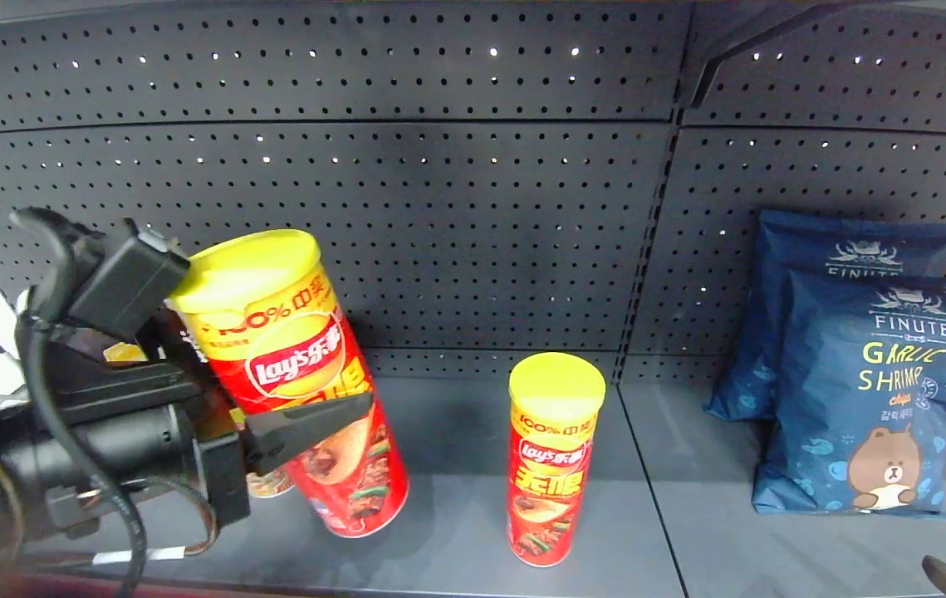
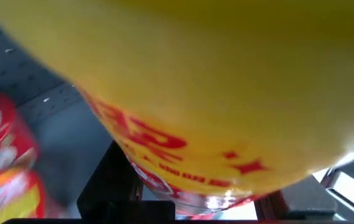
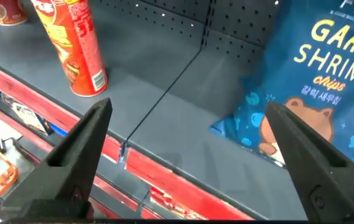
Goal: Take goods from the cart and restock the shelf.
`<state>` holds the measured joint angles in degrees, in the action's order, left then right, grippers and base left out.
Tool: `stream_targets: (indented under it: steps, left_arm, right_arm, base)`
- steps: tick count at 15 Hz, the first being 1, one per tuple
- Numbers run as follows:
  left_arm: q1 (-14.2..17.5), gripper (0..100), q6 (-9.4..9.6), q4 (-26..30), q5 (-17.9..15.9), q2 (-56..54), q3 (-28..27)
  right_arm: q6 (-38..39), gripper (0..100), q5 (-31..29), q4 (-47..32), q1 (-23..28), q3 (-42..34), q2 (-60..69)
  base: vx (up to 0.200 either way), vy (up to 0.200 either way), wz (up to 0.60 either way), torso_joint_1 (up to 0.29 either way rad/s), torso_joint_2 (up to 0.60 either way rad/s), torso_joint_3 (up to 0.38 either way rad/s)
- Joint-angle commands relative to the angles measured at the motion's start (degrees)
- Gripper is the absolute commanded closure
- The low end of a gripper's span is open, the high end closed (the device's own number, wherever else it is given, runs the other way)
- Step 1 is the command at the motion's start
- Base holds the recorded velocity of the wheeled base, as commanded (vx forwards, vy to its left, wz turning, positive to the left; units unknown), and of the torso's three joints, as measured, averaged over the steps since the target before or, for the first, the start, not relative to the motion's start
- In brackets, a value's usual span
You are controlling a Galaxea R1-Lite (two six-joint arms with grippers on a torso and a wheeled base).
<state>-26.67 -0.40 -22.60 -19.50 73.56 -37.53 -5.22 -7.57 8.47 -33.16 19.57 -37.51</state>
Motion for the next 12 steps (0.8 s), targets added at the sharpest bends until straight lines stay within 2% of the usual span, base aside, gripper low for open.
stream_targets:
  steps: [1, 3, 5, 7, 8, 11, 12]
  left_arm:
    - [2.0, 100, 0.4, -1.7, -3.5, 10.3, -5.6]
    - [3.8, 100, 0.49, -1.3, -7.1, 16.2, -13.0]
    - [4.4, 100, 0.58, -1.3, -7.7, 23.8, -20.6]
    - [4.2, 100, 1.02, -1.3, -9.1, 28.7, -24.8]
    - [4.1, 100, 2.95, -1.7, -9.5, 31.2, -25.9]
    - [4.1, 100, 11.21, -2.4, -12.7, 37.9, -28.3]
    - [4.1, 100, 13.06, -2.9, -12.7, 40.2, -29.6]
  right_arm:
    - [0.0, 0, 0.1, 0.1, 0.1, -0.8, 1.2]
    - [1.8, 0, 0.0, 0.1, 0.2, -1.0, 1.3]
    - [2.8, 0, -0.1, 0.3, 0.3, -0.7, 1.5]
    - [2.8, 0, -0.1, 0.1, 0.3, -0.5, 1.9]
    - [2.8, 0, -0.1, 0.1, 0.3, -0.6, 2.0]
    - [2.8, 0, -0.1, 0.1, 0.3, -0.7, 2.1]
    - [2.9, 0, -0.1, 0.1, 0.3, -0.8, 2.1]
  base:
    - [0.0, 0.0, 0.0, 0.0, 0.0, 0.0]
    - [0.0, 0.0, 0.0, 0.0, 0.0, 0.0]
    - [0.0, 0.0, 0.0, 0.0, 0.0, 0.0]
    - [0.0, 0.0, 0.0, 0.0, 0.0, 0.0]
    - [0.0, 0.0, 0.0, 0.0, 0.0, 0.0]
    - [0.0, 0.0, 0.0, 0.0, 0.0, 0.0]
    - [0.0, 0.0, 0.0, 0.0, 0.0, 0.0]
